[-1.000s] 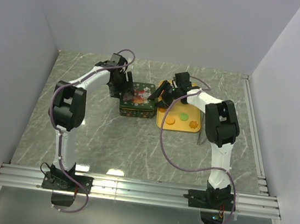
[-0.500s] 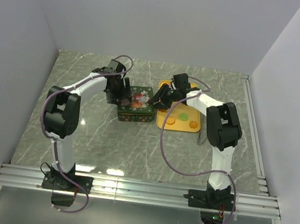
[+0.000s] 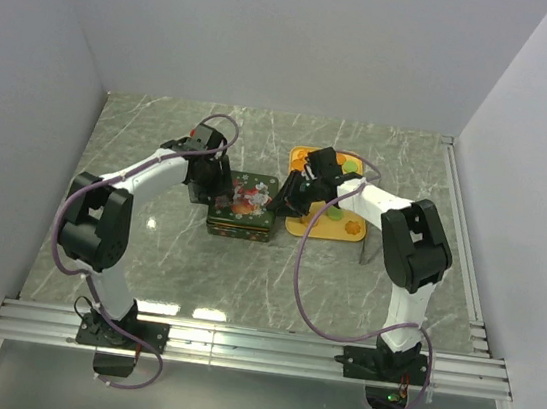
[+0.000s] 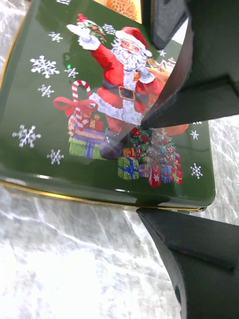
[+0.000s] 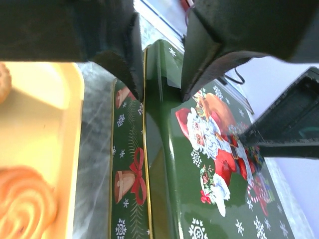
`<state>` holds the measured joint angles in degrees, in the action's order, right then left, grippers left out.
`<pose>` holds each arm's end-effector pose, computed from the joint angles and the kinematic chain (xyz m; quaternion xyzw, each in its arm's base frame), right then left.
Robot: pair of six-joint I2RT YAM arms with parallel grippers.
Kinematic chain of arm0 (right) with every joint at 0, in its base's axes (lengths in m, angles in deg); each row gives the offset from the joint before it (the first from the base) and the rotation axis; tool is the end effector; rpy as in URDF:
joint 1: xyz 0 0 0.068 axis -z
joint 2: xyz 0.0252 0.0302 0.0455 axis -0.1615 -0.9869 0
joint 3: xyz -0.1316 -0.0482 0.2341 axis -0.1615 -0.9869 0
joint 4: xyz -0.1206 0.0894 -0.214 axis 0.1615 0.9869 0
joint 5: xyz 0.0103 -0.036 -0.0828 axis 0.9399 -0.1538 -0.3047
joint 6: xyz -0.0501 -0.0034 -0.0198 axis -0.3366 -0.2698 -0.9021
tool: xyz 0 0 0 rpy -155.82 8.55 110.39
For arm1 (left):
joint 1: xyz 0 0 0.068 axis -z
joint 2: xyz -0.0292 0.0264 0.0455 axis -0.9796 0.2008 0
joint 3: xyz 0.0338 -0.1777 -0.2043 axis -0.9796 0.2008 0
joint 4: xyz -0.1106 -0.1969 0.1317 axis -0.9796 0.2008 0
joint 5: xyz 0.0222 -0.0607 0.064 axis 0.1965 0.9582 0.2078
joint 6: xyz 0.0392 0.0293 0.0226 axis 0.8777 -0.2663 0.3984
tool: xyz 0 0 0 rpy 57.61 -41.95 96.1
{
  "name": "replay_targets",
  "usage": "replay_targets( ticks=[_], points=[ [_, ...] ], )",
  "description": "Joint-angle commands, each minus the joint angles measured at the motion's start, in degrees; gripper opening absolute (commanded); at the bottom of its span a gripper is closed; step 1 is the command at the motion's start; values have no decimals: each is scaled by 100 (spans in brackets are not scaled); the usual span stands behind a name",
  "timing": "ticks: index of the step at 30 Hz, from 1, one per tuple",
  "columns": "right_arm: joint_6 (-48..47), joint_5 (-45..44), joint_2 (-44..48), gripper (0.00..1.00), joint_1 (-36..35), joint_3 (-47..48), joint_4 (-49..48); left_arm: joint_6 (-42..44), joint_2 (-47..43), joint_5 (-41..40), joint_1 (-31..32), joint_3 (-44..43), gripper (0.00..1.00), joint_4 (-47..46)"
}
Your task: Pack the cookies
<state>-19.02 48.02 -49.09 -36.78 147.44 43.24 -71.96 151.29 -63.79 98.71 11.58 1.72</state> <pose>0.3573 0.2055 0.1745 0.0680 0.9175 0.3775 0.1047 0.3404 -0.1273 0.2132 -0.1473 0.9601 -0.1319 0.1975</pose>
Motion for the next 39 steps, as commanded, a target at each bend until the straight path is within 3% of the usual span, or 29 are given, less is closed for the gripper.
replay_targets(
  ticks=[1,4,12,16,30,39],
  points=[
    [-205,-137,397,33,-266,-229,134,-146,-312,-200,124,331,67,-2],
    [-267,-207,546,29,-415,-414,152,-208,-505,-200,159,525,65,-82],
    [-425,-392,1012,49,-793,-704,363,-340,-971,-419,185,964,66,-126],
    [-434,-524,1232,55,-890,-924,372,-410,-1270,-428,185,1237,66,-205],
    [-469,-629,1030,54,-978,-1082,354,-674,-1613,-393,221,2238,62,-565],
    [-469,-691,889,50,-1110,-1284,451,-867,-1982,-279,229,2977,48,-767]
  ],
)
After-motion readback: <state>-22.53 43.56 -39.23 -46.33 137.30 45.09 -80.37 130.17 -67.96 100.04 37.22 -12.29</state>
